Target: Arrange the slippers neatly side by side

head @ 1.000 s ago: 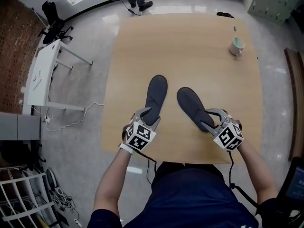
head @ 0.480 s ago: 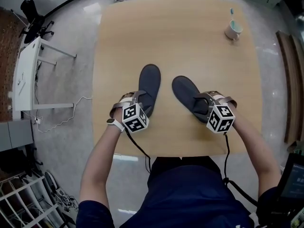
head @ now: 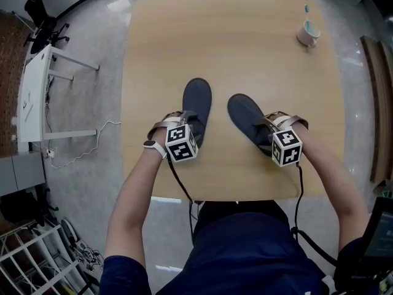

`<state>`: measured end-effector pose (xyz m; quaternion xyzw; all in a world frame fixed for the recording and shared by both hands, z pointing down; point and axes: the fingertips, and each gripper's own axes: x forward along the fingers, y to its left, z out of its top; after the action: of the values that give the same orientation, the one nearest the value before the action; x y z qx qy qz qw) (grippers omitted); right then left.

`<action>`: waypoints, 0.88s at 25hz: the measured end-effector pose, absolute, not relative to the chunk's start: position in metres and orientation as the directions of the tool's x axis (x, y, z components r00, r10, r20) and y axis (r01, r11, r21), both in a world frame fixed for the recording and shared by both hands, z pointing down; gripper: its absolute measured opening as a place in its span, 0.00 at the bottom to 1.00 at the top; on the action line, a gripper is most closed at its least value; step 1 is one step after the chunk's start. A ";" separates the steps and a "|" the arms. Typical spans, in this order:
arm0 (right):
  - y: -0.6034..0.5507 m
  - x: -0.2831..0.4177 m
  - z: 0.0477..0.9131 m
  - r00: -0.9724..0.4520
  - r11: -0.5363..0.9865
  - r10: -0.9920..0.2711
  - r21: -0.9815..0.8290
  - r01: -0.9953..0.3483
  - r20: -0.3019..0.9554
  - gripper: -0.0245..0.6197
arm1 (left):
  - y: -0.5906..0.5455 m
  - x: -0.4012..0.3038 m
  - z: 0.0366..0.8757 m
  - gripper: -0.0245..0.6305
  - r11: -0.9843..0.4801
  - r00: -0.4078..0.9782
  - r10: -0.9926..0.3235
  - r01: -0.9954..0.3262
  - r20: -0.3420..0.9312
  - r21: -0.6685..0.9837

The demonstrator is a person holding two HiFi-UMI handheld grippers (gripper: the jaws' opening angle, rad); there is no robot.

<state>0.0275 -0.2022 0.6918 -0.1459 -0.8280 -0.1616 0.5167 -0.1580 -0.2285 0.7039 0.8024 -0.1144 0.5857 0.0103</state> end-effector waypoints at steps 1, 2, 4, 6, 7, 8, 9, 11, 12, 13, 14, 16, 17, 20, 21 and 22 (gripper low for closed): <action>-0.204 0.027 0.698 -0.422 0.913 0.082 0.101 0.394 0.903 0.52 | -0.228 -0.158 0.707 0.44 -0.972 0.293 -0.165 -0.210 0.942 -0.105; -0.205 0.026 0.704 -0.424 0.923 0.090 0.084 0.376 0.901 0.52 | -0.226 -0.158 0.711 0.44 -0.970 0.300 -0.158 -0.224 0.941 -0.092; -0.207 0.022 0.710 -0.429 0.937 0.103 0.057 0.344 0.897 0.52 | -0.221 -0.158 0.716 0.44 -0.966 0.319 -0.143 -0.251 0.937 -0.062; -0.208 0.018 0.712 -0.430 0.947 0.108 0.039 0.318 0.896 0.52 | -0.214 -0.157 0.718 0.44 -0.961 0.340 -0.133 -0.276 0.931 -0.036; -0.208 0.016 0.712 -0.431 0.953 0.109 0.030 0.302 0.896 0.52 | -0.211 -0.156 0.718 0.44 -0.958 0.348 -0.132 -0.285 0.928 -0.029; -0.208 0.014 0.712 -0.433 0.959 0.108 0.021 0.283 0.895 0.52 | -0.208 -0.155 0.718 0.44 -0.956 0.355 -0.131 -0.292 0.926 -0.024; -0.209 0.011 0.712 -0.437 0.965 0.106 0.014 0.262 0.893 0.52 | -0.205 -0.153 0.717 0.44 -0.955 0.361 -0.130 -0.297 0.924 -0.019; -0.209 0.008 0.712 -0.443 0.976 0.092 0.008 0.220 0.892 0.52 | -0.198 -0.147 0.717 0.44 -0.954 0.373 -0.126 -0.299 0.919 -0.010; -0.209 0.007 0.712 -0.445 0.980 0.082 0.009 0.199 0.892 0.52 | -0.195 -0.143 0.718 0.44 -0.954 0.377 -0.125 -0.299 0.918 -0.007; -0.208 0.006 0.712 -0.447 0.984 0.071 0.011 0.177 0.892 0.52 | -0.191 -0.139 0.719 0.44 -0.954 0.381 -0.125 -0.300 0.916 -0.006; -0.208 0.005 0.713 -0.451 0.988 0.059 0.012 0.152 0.891 0.52 | -0.188 -0.136 0.719 0.44 -0.953 0.383 -0.126 -0.302 0.915 -0.005; -0.207 0.002 0.714 -0.462 0.996 0.033 0.008 0.087 0.886 0.52 | -0.182 -0.128 0.721 0.44 -0.951 0.385 -0.129 -0.308 0.914 -0.004; -0.206 0.000 0.714 -0.468 0.999 0.018 0.006 0.050 0.884 0.52 | -0.179 -0.124 0.721 0.44 -0.950 0.386 -0.130 -0.313 0.913 -0.003; -0.205 -0.004 0.714 -0.484 0.998 -0.034 0.005 -0.061 0.875 0.52 | -0.173 -0.112 0.721 0.44 -0.941 0.390 -0.136 -0.339 0.911 0.005; -0.204 -0.006 0.713 -0.488 0.995 -0.052 0.006 -0.095 0.871 0.52 | -0.170 -0.108 0.721 0.44 -0.937 0.391 -0.140 -0.350 0.910 0.006; -0.203 -0.007 0.713 -0.492 0.992 -0.071 0.008 -0.128 0.868 0.52 | -0.168 -0.105 0.721 0.44 -0.933 0.392 -0.144 -0.359 0.909 0.007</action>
<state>-0.0070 -0.2030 0.7128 0.0574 -0.8631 0.0285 0.5009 -0.1050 -0.1682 0.7210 0.8282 -0.1517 0.5299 0.1014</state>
